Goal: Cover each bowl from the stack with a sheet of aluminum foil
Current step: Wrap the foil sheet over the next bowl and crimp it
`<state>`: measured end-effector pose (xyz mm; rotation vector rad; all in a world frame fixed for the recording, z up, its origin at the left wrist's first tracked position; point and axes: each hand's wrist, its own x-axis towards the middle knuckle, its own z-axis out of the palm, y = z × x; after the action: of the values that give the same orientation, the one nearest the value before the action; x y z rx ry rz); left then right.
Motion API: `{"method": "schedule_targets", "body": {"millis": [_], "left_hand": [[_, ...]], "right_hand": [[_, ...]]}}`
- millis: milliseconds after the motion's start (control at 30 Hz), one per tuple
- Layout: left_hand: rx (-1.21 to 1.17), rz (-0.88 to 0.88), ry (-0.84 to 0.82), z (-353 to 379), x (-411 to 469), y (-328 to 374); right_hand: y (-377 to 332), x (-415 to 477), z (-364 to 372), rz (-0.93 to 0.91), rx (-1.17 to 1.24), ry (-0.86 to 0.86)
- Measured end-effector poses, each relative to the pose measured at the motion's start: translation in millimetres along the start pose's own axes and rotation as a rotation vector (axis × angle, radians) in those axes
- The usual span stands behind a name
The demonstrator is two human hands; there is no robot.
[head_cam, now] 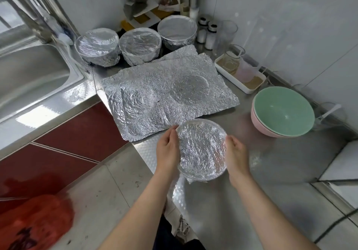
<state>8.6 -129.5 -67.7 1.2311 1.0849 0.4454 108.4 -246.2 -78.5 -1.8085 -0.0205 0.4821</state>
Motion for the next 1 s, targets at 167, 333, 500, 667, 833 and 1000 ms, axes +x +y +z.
{"method": "schedule_targets", "body": {"millis": [167, 333, 500, 667, 833, 1000], "left_hand": [[-0.059, 0.019, 0.016, -3.1, -21.6, -3.3], [-0.088, -0.039, 0.099, 7.9, -18.8, -5.5], [0.026, -0.028, -0.059, 0.3, 11.5, 14.8], [-0.009, 0.047, 0.029, -8.8, 4.6, 5.6], [-0.110, 0.018, 0.130, 2.5, -20.3, -10.6], [-0.230, -0.163, 0.192, 11.1, -9.9, -19.1]], "right_hand": [[-15.9, 24.3, -4.3, 0.041, -0.055, -0.150], [-10.6, 13.6, 8.6, 0.019, -0.126, -0.080], [7.0, -4.0, 7.4, 0.130, 0.027, 0.079], [-12.0, 10.5, -5.4, 0.072, 0.087, -0.023], [-14.9, 27.4, 4.3, 0.012, -0.073, -0.163], [-13.7, 22.6, 9.1, 0.047, -0.044, -0.111]]}}
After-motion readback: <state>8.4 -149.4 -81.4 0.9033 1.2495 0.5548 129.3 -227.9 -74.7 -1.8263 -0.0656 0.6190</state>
